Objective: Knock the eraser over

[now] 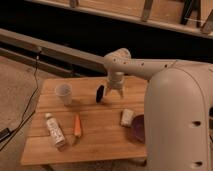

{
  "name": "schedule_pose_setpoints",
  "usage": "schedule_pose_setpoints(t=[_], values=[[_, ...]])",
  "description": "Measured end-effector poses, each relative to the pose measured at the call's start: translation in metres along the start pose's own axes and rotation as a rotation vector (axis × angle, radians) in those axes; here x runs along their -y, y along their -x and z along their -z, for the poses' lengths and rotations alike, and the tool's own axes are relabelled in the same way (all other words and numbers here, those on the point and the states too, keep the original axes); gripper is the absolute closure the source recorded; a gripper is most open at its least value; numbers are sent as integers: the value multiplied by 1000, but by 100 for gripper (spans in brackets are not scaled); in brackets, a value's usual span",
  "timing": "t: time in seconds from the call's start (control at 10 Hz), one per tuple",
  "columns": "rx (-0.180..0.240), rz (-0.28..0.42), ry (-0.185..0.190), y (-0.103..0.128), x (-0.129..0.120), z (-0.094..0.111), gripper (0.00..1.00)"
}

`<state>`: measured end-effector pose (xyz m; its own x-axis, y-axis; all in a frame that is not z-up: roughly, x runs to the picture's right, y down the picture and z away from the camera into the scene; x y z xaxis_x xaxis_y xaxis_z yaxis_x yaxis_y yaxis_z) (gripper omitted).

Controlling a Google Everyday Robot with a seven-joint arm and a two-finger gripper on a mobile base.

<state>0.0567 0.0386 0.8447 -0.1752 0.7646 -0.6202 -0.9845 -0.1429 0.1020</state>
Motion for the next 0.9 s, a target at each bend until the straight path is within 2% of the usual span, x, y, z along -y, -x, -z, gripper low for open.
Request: schedule_pose_setpoints(t=[0.4,0.6,0.9], values=[[3,39,-8,16,-12,-10,35],[4,78,-6,24,-32,-13,35],[19,123,23,39,-61,-4,35]])
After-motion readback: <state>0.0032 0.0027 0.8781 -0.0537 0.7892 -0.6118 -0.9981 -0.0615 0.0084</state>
